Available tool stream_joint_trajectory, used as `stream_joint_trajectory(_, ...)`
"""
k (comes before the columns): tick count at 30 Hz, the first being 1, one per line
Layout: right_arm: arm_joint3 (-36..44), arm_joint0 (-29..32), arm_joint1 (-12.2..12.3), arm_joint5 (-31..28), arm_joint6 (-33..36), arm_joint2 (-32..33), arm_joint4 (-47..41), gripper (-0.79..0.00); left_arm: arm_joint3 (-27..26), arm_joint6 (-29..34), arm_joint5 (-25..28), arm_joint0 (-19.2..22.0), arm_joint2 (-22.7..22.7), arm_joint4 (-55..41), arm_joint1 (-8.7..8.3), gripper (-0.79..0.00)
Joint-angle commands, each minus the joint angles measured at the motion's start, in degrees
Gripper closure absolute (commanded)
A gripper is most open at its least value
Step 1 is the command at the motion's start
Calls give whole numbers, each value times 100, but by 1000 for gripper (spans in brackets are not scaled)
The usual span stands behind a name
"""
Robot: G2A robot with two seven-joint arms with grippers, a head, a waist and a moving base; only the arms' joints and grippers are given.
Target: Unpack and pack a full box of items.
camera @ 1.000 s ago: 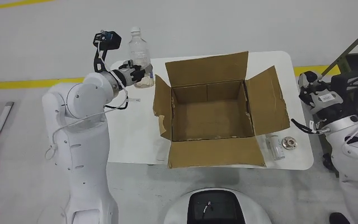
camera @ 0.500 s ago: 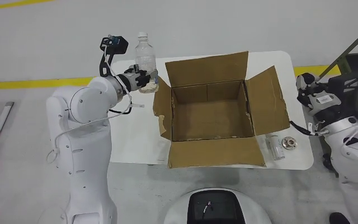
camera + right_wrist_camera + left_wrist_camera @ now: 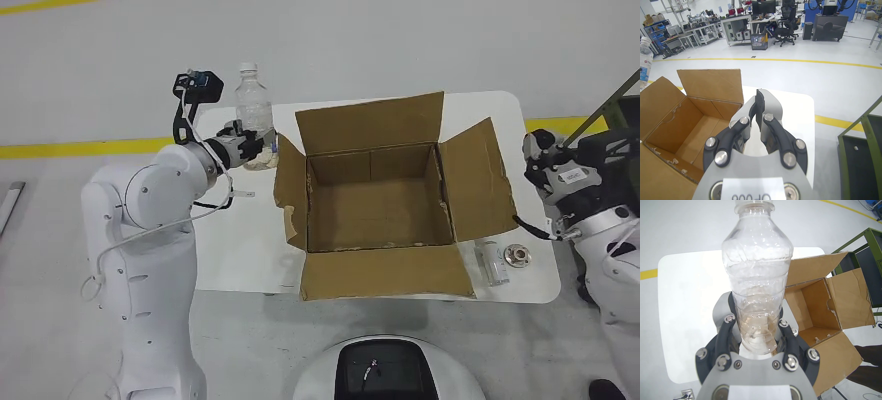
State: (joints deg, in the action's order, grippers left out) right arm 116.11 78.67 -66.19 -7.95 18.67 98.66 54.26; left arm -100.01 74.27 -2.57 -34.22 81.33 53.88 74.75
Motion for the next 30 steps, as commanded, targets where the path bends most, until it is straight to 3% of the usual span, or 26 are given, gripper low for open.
stream_joint_trajectory(1,-7,-7,3,-9,5,-3,13,0,-15,-82,-11,-13,18,8,-15,0)
stream_joint_trajectory(18,39,61,11,29,5,-15,25,0,-237,-319,60,179,202,-842,-120,0)
stream_joint_trajectory(24,87,104,16,47,2,55,0,0,-224,0,222,279,-14,-1722,-128,0)
stream_joint_trajectory(30,90,150,23,79,-16,160,-24,0,-260,383,28,261,-452,-2412,-120,0)
